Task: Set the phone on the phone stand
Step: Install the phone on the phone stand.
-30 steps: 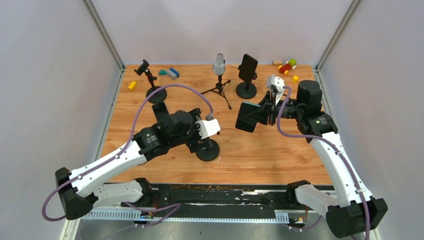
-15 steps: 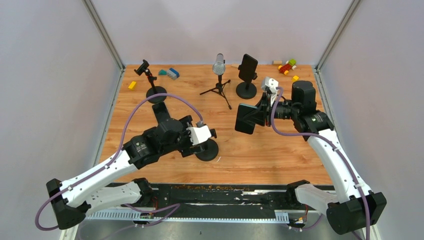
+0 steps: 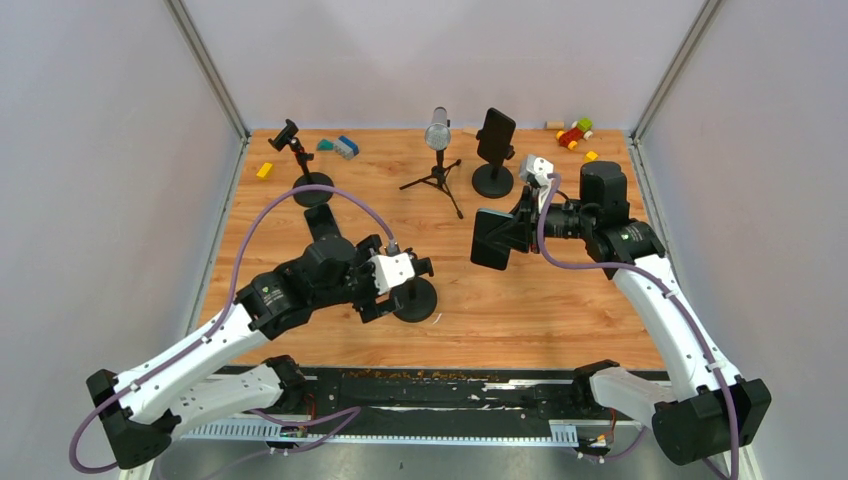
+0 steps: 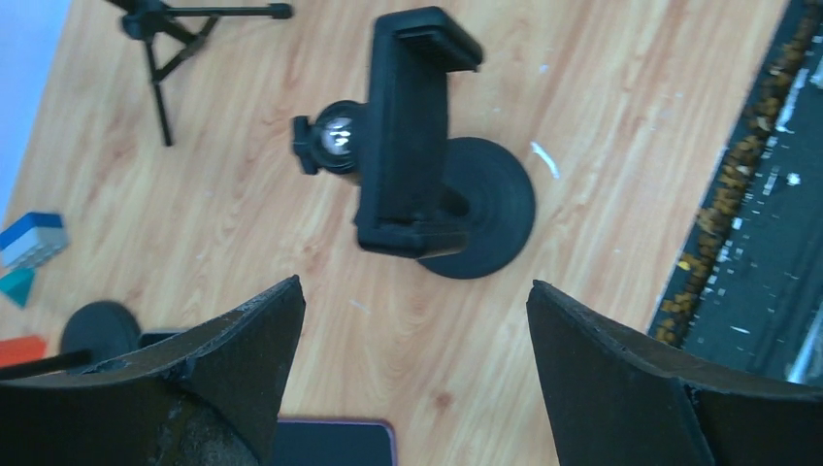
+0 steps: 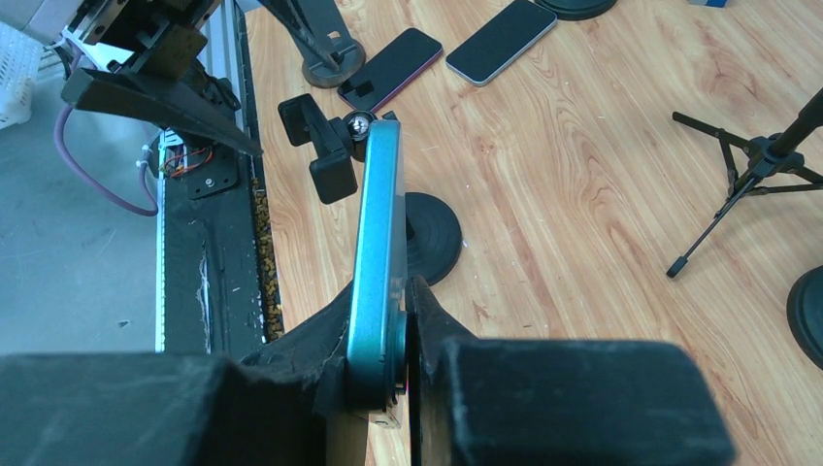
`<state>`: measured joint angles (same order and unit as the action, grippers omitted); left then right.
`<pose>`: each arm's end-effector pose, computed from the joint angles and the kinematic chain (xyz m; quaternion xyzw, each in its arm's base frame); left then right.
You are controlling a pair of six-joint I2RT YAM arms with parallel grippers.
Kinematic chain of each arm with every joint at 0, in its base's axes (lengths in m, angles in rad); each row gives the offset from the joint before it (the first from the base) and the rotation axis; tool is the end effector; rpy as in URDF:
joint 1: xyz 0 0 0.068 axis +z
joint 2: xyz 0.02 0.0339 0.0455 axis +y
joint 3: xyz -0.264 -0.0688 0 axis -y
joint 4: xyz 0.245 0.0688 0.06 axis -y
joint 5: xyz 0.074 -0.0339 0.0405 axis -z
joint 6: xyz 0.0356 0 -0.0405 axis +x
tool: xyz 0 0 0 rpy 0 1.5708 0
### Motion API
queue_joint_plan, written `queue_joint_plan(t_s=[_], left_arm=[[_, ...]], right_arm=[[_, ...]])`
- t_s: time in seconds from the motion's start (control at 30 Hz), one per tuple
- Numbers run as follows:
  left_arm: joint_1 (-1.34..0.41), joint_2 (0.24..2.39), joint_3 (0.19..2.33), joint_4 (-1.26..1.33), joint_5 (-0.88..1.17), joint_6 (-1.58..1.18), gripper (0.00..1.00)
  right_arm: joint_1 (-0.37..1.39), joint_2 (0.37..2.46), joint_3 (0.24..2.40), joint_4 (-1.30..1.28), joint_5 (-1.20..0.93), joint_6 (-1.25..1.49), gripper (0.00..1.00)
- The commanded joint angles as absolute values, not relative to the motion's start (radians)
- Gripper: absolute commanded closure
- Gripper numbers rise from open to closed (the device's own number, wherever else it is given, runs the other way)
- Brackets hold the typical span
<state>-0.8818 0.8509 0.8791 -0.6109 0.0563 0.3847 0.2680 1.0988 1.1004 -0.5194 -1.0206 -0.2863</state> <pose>0.1133 -0.1407 0.3186 0.5316 0.7015 -0.1406 0.4533 0.2093 0.0889 0.3632 -0.4425 0.6585 0.4183 0.4423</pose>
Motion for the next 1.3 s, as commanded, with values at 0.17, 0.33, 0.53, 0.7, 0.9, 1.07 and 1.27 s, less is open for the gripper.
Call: queue_joint_plan(t_s=[0.17,0.33,0.53,0.7,0.9,1.07,1.27], left_arm=[[-0.880,0.940,0.978,-0.569,0.122,0.263,0.09],[-0.861,0.992,1.004,-0.546,0.067,0.204,0.15],[-0.808,0.993,0.994,-0.552,0.040,0.184,0.21],[-0.800,0.951,0.978,-0.587,-0.010,0.220,0.21],[-0.794,0.915,0.956,-0.606,-0.059,0.244,0.26],[-0.789,0.902,0.930,-0.602,-0.040,0.245,0.34],[-0.788,0.924,0.926,-0.587,0.025,0.234,0.40]], right_arm=[[0.276,1.099,1.149,-0.480,-1.032,-0.310,1.00],[0.278,1.098,1.146,-0.481,-1.033,-0.313,1.00],[0.280,1.101,1.147,-0.480,-1.038,-0.314,1.00],[0.284,1.103,1.152,-0.480,-1.038,-0.316,1.00],[0.288,1.111,1.154,-0.482,-1.036,-0.318,1.00],[0.289,1.110,1.154,-0.482,-1.035,-0.318,1.00],[0.290,1.105,1.145,-0.482,-1.031,-0.321,1.00]])
